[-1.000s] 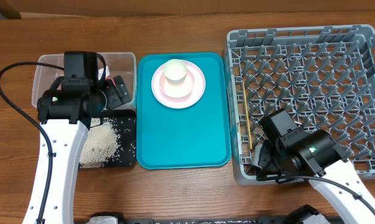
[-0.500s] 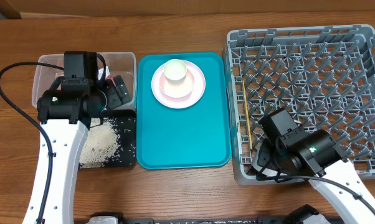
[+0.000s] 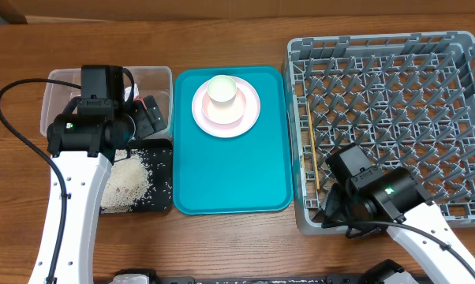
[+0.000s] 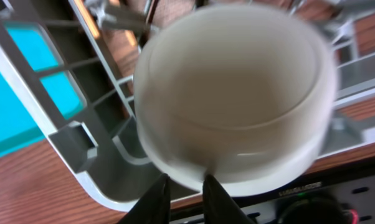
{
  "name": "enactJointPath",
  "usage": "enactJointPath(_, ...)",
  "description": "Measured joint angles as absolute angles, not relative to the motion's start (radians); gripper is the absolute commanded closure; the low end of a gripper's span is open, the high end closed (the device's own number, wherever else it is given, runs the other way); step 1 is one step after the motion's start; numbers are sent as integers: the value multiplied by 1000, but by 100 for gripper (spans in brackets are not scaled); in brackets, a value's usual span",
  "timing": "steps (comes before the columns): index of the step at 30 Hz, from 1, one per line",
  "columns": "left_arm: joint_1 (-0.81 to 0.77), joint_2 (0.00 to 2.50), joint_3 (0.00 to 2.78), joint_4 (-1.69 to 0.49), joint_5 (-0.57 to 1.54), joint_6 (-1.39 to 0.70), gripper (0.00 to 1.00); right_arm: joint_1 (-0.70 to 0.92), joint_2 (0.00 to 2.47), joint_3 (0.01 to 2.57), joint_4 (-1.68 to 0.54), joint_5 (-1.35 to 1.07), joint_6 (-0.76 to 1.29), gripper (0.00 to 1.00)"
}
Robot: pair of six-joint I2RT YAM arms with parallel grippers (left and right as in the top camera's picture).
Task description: Sort waste into correct bins and load items into the dishwasher
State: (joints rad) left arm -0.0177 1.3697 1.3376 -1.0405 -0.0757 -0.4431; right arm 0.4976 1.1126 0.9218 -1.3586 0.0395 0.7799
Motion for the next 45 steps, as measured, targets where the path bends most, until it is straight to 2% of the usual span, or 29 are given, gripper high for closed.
enactJointPath(10, -18, 1370, 1338, -1040, -75, -443, 0, 501, 1112, 914, -1358, 4, 785, 78)
enactJointPath(15, -18, 1370, 1338, -1041, -75, -443, 0, 499, 1112, 992, -1375, 13, 738, 77)
enactJointPath(21, -18, 1370, 1338, -1040, -76, -443, 0, 499, 1110, 1157, -1324, -57, 606, 69)
enactJointPath(28, -18, 1370, 1338, -1040, -76, -443, 0, 499, 1111, 1174, -1296, -92, 545, 63)
enactJointPath(34, -18, 1370, 1338, -1040, -76, -443, 0, 499, 1150, 1174, -1282, -101, 534, 53)
enactJointPath(45, -18, 1370, 1338, -1040, -75, -443, 0, 511, 1247, 1180, -1162, -144, 457, 49)
